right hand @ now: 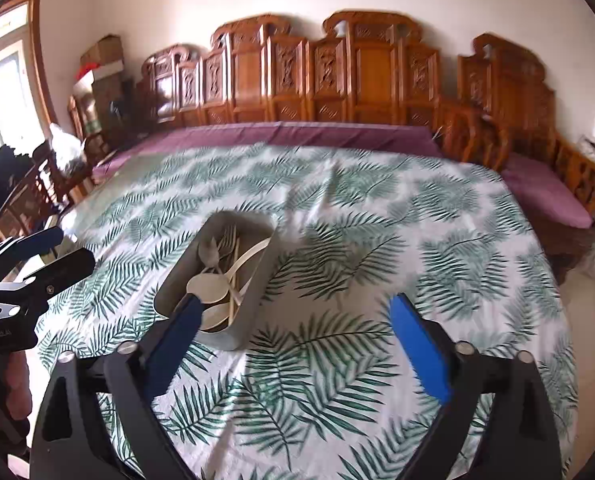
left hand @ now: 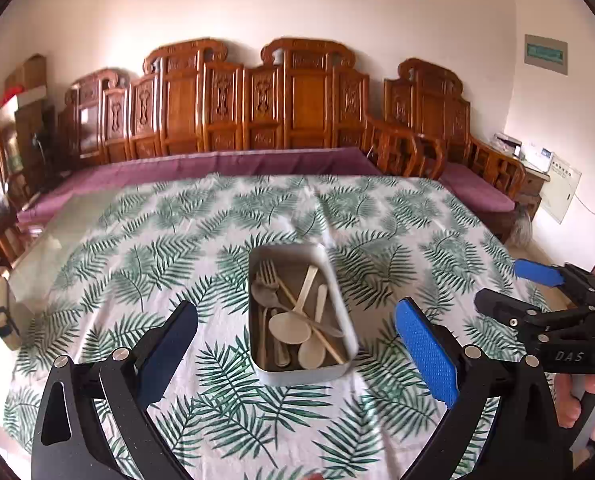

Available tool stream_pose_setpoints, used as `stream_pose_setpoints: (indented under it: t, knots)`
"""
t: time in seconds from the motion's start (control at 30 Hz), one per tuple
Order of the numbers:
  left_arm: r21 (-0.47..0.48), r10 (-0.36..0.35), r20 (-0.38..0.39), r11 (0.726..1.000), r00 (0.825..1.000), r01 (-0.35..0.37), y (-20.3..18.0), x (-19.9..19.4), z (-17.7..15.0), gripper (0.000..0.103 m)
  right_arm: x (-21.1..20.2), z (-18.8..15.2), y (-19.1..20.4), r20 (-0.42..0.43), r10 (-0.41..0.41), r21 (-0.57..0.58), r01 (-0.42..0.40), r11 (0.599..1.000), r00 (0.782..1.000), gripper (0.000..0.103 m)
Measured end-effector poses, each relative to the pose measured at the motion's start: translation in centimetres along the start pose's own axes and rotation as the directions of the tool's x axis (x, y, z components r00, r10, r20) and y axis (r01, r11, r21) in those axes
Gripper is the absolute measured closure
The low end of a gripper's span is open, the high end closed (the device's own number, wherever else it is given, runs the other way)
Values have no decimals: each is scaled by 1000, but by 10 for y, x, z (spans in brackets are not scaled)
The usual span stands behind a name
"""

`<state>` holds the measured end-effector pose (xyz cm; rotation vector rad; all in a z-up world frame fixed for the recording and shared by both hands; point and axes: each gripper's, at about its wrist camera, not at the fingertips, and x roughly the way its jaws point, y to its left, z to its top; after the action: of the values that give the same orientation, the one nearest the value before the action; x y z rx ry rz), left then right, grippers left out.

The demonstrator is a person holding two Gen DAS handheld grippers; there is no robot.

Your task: Organize utensils

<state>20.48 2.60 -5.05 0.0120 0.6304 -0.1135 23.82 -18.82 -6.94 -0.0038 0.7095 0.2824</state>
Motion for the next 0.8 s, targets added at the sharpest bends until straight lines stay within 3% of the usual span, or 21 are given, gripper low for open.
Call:
stream_pose_setpoints:
  t: [0.5, 0.8]
  knots:
    - [22, -4, 113, 1000, 994, 2, -48, -88, -7, 8, -125, -33, -10, 203, -75, 30, 70, 997, 976, 3]
    - [22, -4, 135, 1000, 991, 1, -58, -107, -13, 8, -151, -42, -9, 248, -90, 38, 83, 996, 965, 3]
